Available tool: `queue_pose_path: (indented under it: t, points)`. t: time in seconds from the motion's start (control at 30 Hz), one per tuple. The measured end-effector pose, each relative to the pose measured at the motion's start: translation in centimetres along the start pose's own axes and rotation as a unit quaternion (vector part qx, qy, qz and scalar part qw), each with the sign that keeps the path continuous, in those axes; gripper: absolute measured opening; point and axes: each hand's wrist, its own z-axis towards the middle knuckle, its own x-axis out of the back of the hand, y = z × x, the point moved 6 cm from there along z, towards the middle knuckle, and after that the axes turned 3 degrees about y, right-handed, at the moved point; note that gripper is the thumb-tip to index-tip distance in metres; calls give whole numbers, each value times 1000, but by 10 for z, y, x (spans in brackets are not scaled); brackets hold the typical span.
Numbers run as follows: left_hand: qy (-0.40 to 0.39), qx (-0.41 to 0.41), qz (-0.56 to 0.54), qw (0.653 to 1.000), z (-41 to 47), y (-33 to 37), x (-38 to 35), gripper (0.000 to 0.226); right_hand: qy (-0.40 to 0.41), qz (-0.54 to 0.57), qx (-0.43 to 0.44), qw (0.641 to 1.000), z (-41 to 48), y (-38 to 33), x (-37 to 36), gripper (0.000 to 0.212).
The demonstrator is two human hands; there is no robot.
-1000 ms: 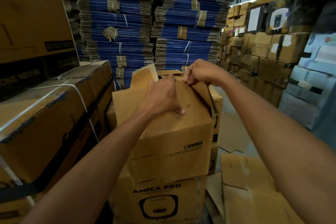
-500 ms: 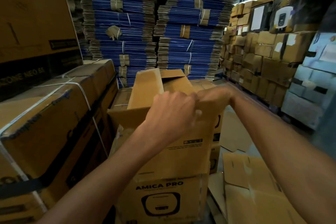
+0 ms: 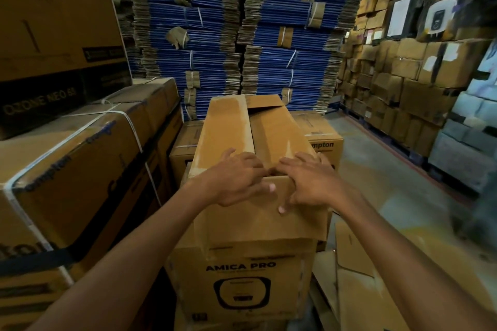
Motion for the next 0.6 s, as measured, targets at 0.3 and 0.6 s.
queue_pose_path:
  t: [0.3,0.6]
  points:
    - [336,196,106,915,-33,-41,91,28,70,4,-4,998,-2,11,1,78]
    - [22,292,74,953,-74,-118,24,63,115,-13,21,993,-1,17,-9,78]
